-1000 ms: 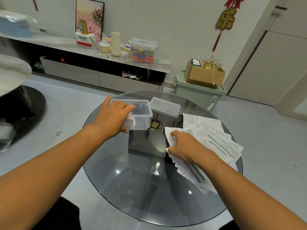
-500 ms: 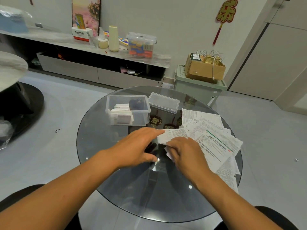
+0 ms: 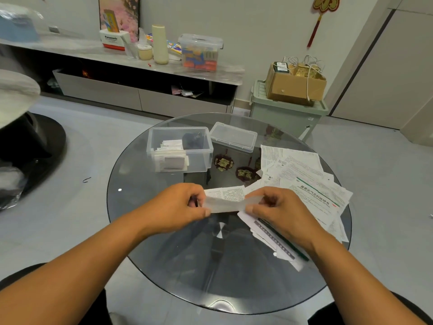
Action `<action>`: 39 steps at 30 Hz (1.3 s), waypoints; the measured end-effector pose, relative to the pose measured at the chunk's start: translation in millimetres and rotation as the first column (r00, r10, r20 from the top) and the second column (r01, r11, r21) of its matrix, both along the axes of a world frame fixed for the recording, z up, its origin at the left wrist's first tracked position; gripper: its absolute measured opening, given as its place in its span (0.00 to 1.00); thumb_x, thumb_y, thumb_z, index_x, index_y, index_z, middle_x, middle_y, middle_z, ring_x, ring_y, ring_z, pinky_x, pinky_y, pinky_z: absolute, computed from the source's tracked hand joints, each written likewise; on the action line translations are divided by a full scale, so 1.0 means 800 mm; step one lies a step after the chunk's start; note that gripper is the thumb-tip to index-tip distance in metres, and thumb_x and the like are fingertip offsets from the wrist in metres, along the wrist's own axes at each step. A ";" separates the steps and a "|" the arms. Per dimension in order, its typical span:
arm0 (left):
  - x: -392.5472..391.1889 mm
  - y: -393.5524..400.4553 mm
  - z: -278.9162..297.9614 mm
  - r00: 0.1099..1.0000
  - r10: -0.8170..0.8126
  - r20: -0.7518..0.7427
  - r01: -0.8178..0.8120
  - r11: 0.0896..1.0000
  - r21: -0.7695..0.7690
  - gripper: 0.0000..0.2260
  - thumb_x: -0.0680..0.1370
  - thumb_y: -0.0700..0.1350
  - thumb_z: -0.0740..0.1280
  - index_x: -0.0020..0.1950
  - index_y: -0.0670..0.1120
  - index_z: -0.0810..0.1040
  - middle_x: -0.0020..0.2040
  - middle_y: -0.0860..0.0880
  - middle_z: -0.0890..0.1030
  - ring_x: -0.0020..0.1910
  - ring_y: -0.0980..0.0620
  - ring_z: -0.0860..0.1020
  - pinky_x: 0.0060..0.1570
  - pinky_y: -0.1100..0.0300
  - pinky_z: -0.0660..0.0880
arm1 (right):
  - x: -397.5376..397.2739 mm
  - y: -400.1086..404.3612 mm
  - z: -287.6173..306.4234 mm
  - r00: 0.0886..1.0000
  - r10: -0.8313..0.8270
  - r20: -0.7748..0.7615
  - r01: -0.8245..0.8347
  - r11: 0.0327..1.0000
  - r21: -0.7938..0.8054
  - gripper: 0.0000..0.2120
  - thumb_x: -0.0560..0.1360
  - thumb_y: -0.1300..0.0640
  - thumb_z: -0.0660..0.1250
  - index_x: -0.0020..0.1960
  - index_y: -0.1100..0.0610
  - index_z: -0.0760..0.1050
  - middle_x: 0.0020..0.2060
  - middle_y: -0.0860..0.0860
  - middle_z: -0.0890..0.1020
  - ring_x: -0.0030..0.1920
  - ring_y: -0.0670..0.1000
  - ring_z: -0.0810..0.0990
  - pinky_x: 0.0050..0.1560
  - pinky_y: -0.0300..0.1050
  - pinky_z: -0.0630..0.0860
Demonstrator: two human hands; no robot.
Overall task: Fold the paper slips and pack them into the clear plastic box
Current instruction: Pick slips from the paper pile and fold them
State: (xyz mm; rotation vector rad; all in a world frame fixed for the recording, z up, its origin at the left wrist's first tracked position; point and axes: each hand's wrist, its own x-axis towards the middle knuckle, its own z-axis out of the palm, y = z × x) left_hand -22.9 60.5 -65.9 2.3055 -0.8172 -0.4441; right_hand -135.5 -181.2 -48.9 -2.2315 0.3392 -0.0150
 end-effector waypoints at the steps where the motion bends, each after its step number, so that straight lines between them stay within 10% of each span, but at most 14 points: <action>1: -0.001 -0.002 0.001 1.000 0.026 -0.018 -0.026 1.000 -0.011 0.07 0.76 0.53 0.73 0.46 0.52 0.78 0.40 0.55 0.79 0.39 0.55 0.77 0.36 0.68 0.70 | 0.002 0.001 -0.003 0.999 -0.031 0.016 0.031 0.999 0.032 0.05 0.74 0.51 0.77 0.47 0.43 0.84 0.35 0.48 0.83 0.35 0.42 0.81 0.44 0.44 0.77; 9: -0.003 -0.021 -0.006 0.977 0.187 0.101 -0.188 0.982 -0.002 0.30 0.74 0.55 0.76 0.71 0.60 0.65 0.56 0.57 0.74 0.47 0.55 0.75 0.47 0.59 0.73 | 0.022 0.030 -0.026 0.977 -0.206 0.059 0.214 0.951 -0.223 0.28 0.77 0.41 0.70 0.74 0.40 0.66 0.51 0.40 0.78 0.54 0.47 0.78 0.67 0.55 0.70; 15: -0.003 -0.030 0.004 0.987 0.120 0.104 -0.130 0.987 0.091 0.27 0.75 0.55 0.74 0.72 0.58 0.70 0.68 0.55 0.71 0.60 0.51 0.74 0.61 0.54 0.74 | 0.026 0.043 -0.029 0.986 -0.164 -0.022 0.161 0.980 -0.115 0.28 0.77 0.39 0.70 0.73 0.36 0.62 0.51 0.39 0.80 0.54 0.50 0.80 0.62 0.62 0.78; 20: -0.001 -0.033 0.002 0.990 0.102 0.094 -0.108 0.992 0.064 0.28 0.74 0.54 0.76 0.72 0.58 0.70 0.65 0.56 0.72 0.55 0.55 0.74 0.59 0.57 0.74 | 0.022 0.054 -0.034 0.972 -0.112 0.208 0.097 0.992 0.082 0.32 0.78 0.47 0.72 0.76 0.37 0.62 0.45 0.39 0.81 0.50 0.40 0.80 0.53 0.36 0.75; 23: 0.013 -0.027 -0.003 0.997 0.082 0.010 -0.082 0.996 -0.024 0.30 0.74 0.47 0.77 0.73 0.58 0.69 0.59 0.57 0.74 0.43 0.59 0.75 0.46 0.67 0.72 | 0.014 0.062 -0.031 0.958 0.051 0.281 -0.023 0.994 -0.103 0.12 0.82 0.42 0.63 0.63 0.41 0.77 0.43 0.40 0.83 0.50 0.44 0.80 0.55 0.41 0.72; 25: 0.024 -0.020 -0.003 0.996 0.065 -0.053 -0.069 0.995 -0.072 0.27 0.78 0.41 0.71 0.73 0.57 0.68 0.55 0.58 0.76 0.39 0.61 0.77 0.40 0.72 0.72 | 0.013 0.064 -0.035 0.949 0.172 0.264 -0.087 0.948 -0.306 0.17 0.85 0.45 0.58 0.44 0.50 0.79 0.34 0.44 0.79 0.41 0.48 0.76 0.54 0.50 0.73; 29: 0.030 -0.010 -0.004 0.995 0.103 -0.009 -0.103 0.983 -0.153 0.17 0.84 0.41 0.62 0.71 0.55 0.73 0.61 0.55 0.78 0.49 0.61 0.78 0.49 0.71 0.73 | 0.017 0.062 -0.039 0.947 0.296 0.127 -0.192 0.835 -0.515 0.19 0.86 0.46 0.53 0.39 0.51 0.71 0.34 0.44 0.75 0.42 0.47 0.73 0.66 0.51 0.66; 34: 0.008 -0.018 -0.015 0.896 -0.191 0.400 0.227 0.973 -0.044 0.14 0.84 0.47 0.63 0.69 0.53 0.78 0.68 0.56 0.77 0.71 0.60 0.68 0.72 0.64 0.63 | 0.010 0.061 -0.031 0.945 0.276 0.179 -0.201 0.915 -0.350 0.13 0.86 0.55 0.58 0.63 0.48 0.80 0.54 0.38 0.83 0.62 0.39 0.71 0.78 0.35 0.38; 39: -0.011 -0.029 -0.029 0.876 -0.292 0.383 0.250 0.955 0.157 0.20 0.87 0.50 0.54 0.80 0.55 0.62 0.80 0.55 0.62 0.80 0.57 0.56 0.77 0.63 0.53 | 0.008 0.035 -0.019 0.951 0.013 0.309 0.067 0.967 -0.247 0.14 0.82 0.62 0.62 0.57 0.48 0.83 0.52 0.37 0.81 0.57 0.35 0.74 0.80 0.40 0.48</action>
